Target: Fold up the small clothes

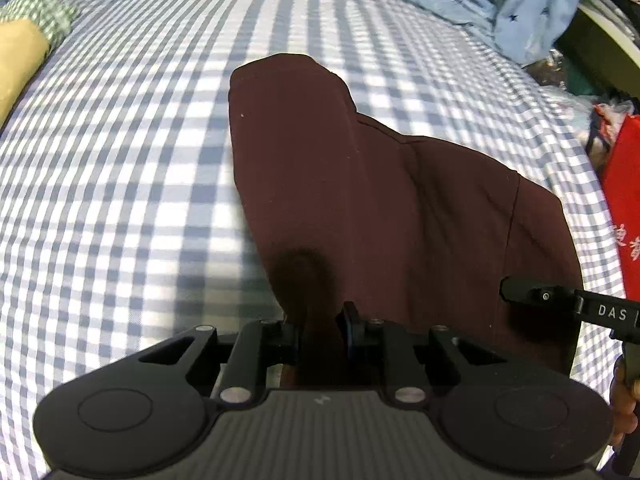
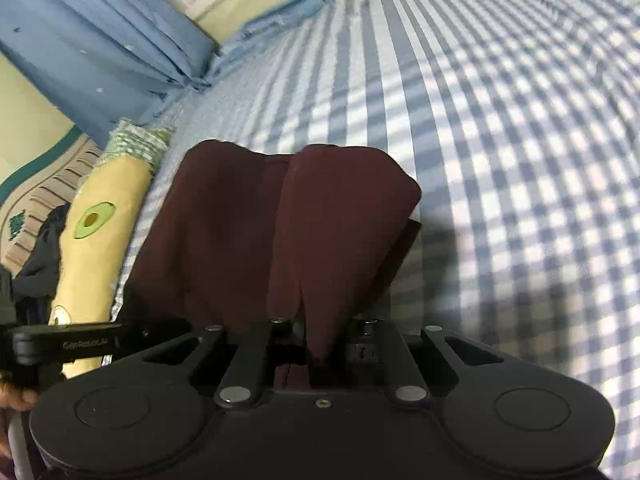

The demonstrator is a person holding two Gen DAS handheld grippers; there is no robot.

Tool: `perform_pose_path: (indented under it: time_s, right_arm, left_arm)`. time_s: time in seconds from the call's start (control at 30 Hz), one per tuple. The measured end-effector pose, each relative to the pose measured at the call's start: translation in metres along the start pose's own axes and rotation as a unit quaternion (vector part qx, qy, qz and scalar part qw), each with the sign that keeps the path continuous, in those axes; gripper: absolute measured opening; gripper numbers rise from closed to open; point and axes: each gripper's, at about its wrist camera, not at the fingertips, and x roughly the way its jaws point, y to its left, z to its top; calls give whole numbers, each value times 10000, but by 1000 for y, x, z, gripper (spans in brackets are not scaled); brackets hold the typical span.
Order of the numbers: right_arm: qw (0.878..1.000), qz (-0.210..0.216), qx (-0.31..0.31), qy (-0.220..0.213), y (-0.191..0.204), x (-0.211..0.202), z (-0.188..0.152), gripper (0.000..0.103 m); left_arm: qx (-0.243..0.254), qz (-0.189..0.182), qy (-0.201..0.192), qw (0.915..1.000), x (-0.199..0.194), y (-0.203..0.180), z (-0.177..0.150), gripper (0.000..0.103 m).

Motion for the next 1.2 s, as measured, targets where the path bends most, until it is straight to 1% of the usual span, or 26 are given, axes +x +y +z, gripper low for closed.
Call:
perform_pose_path:
  time_s: [0.1,0.17,0.2,0.27,0.3,0.37,0.4,0.47,0.5,0.57,0.6,0.63,0.67,0.73,0.8,0.87,1.0,1.07,1.2]
  right_arm:
    - [9994,-288,-3,180,4,19,-9,13]
    - [9982,-573,-119,111,5,21,-15,16]
    - [9979,-632,-110,81,4,21,-16,18]
    - [9974,-723,-35,20,1,19,-19,27]
    - [9967,-811,-38,-8,1,18,-21,29]
    - [9952,-976,-83,-30,-2,14,-26,37]
    - [9945,-1041,-108,-46,-2,14,-28,40]
    - [9933,-1139,-170,-110,-1,10,-31,53]
    - [9926,-1191,-202,-155,0,6,-34,57]
    - [9914,-1263,-265,-235,4,-1,-41,68]
    - [9909,-1281,-304,-283,6,-5,-44,70]
    - [9905,-1287,-350,-329,8,-10,-47,74]
    - [9900,-1298,-397,-394,8,-18,-54,79]
    - [9890,-1304,-471,-523,11,-27,-59,85]
    - [9878,-1286,-552,-683,14,-40,-65,88]
    - [9859,-1275,-632,-877,20,-50,-69,97]
    - [9805,-1234,-836,-1279,31,-75,-81,100]
    - [9767,-1237,-980,-1454,36,-88,-87,102]
    - [9704,-1215,-1101,-1774,44,-113,-103,102]
  left_arm:
    - [-21,10,124,9999,15,13,-8,22]
    - [-41,4,75,10000,20,18,-13,27]
    - [-77,-42,63,9999,21,21,-13,27]
    - [-104,-107,66,9999,20,26,-15,31]
    - [-90,-105,76,9999,20,26,-14,32]
    - [-14,-11,114,9999,20,29,-18,45]
    - [24,44,138,9999,19,30,-20,47]
    - [11,114,157,9998,19,30,-24,54]
    - [-29,102,152,9998,17,31,-25,56]
    - [-115,59,68,9999,9,31,-29,71]
    - [-131,70,-6,9999,4,29,-31,75]
    - [-118,96,-88,9998,0,28,-33,81]
    - [-85,133,-165,9997,-4,26,-35,86]
    - [-3,221,-289,9993,-14,22,-40,88]
    - [42,280,-407,9988,-25,17,-45,92]
    - [47,318,-556,9979,-36,13,-51,97]
    - [30,488,-922,9945,-53,9,-62,101]
    - [40,578,-1066,9926,-65,4,-72,102]
    - [16,737,-1377,9877,-89,-3,-96,102]
